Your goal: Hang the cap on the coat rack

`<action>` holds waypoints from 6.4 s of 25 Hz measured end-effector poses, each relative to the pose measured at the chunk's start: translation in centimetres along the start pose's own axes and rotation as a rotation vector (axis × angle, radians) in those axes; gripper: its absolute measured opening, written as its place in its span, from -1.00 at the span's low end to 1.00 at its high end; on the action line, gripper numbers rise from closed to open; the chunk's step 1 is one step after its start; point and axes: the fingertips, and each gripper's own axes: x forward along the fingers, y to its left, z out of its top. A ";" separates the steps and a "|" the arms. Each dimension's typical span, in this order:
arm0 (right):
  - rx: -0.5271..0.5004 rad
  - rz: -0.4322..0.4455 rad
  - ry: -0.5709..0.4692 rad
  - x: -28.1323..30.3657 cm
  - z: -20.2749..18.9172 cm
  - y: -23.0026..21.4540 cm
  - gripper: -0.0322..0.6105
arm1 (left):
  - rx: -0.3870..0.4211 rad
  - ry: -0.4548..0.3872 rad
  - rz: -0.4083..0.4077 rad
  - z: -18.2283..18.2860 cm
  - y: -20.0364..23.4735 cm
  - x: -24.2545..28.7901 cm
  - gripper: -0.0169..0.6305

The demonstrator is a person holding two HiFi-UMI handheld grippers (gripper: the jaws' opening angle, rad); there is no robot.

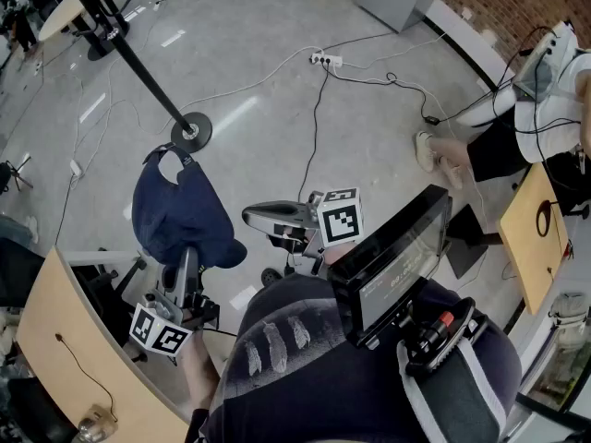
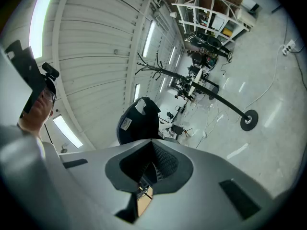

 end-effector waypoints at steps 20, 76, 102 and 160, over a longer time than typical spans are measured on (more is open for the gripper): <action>-0.011 -0.020 0.103 -4.8 7.8 -3.8 -0.92 | -0.011 0.008 0.058 3.9 2.5 12.4 -0.92; 0.130 0.201 0.449 28.8 24.8 -22.3 -0.92 | 0.159 -0.251 0.318 25.8 34.1 15.2 -0.92; 0.086 0.115 0.398 45.8 23.1 -25.4 -0.92 | 0.255 -0.283 0.222 37.1 49.0 7.5 -0.92; -0.309 0.307 0.301 53.9 40.7 -23.2 -0.92 | 0.546 -0.270 -0.141 62.1 60.6 25.2 -0.92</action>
